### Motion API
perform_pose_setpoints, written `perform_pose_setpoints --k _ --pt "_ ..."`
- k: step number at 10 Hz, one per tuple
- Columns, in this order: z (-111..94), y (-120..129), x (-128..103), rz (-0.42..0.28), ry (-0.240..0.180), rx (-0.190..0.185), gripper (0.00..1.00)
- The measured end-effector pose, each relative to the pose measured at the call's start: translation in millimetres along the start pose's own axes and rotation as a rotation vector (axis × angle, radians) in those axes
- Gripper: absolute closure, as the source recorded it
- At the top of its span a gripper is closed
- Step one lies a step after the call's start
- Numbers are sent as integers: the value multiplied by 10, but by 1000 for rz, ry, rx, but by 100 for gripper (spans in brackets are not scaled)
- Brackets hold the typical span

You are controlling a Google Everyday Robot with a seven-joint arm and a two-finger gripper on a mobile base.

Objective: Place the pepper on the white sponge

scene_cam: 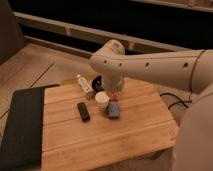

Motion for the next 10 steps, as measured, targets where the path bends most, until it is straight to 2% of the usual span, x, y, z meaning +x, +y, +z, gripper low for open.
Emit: perform_pose_setpoints --k 2,5,10 --pt "259 42 20 8 57 22 100" --pt "452 106 12 9 99 45 100" --pt "801 9 97 7 186 67 100"
